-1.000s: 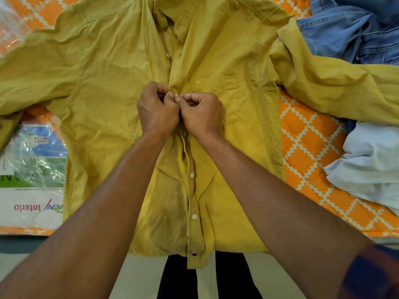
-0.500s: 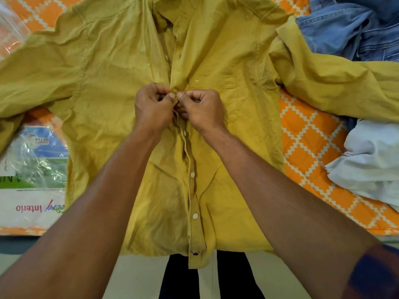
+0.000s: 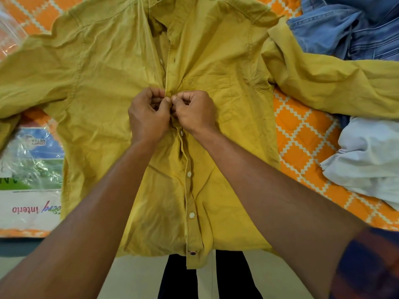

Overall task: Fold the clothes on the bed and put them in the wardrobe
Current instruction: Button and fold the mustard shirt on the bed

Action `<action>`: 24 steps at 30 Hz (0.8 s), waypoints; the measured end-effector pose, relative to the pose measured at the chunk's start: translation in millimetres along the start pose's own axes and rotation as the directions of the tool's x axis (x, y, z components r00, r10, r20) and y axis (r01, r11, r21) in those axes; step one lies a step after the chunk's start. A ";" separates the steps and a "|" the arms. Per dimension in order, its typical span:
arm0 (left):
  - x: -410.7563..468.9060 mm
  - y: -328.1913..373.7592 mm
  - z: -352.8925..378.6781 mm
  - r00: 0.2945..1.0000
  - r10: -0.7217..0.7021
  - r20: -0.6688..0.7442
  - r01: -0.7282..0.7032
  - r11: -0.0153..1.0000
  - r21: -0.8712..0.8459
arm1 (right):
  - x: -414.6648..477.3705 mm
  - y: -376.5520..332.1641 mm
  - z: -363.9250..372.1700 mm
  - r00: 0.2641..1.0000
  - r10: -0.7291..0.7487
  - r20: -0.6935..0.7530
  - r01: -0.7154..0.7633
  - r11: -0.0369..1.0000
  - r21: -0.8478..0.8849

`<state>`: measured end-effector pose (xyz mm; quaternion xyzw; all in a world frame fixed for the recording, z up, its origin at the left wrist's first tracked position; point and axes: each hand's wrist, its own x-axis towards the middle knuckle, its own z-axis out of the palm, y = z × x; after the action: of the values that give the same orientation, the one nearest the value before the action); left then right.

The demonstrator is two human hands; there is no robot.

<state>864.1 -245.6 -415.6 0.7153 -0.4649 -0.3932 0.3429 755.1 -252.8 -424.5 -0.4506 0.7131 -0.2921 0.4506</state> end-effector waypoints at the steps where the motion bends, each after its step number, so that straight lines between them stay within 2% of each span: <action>1: -2.7 0.3 2.2 0.999 0.018 -0.038 -0.017 1.000 0.026 | -0.8 0.7 1.3 1.000 -0.001 -0.016 0.000 1.000 -0.008; 4: -8.0 2.7 6.2 0.992 0.079 -0.096 -0.068 0.991 0.113 | 2.2 3.3 0.9 1.000 0.018 -0.009 -0.018 0.999 0.051; 7: -7.5 -0.1 5.0 0.992 0.105 -0.067 -0.089 0.974 0.210 | 4.7 2.7 -0.9 0.999 0.028 0.036 -0.031 0.997 0.065; 12: 1.8 -0.9 -7.9 0.996 0.042 0.080 -0.064 0.954 0.292 | 7.3 3.8 -3.1 0.993 -0.036 0.110 0.039 0.999 -0.025; 18: 7.3 3.0 -15.5 0.976 -0.088 0.200 0.056 0.986 0.160 | -0.8 0.1 1.7 0.993 -0.115 0.013 0.115 0.978 -0.172; 21: 6.7 8.7 -13.5 0.963 -0.111 0.245 0.084 0.989 0.118 | -6.8 -5.3 9.1 0.993 -0.101 -0.063 0.079 0.955 -0.287; 24: 8.3 12.7 -14.5 0.955 -0.116 0.272 0.089 0.990 0.111 | -5.7 -8.2 10.1 0.993 -0.094 -0.073 0.066 0.946 -0.317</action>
<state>874.0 -255.7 -400.2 0.6919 -0.4893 -0.4840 0.2182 768.5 -251.2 -419.9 -0.5320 0.7506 -0.2124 0.3292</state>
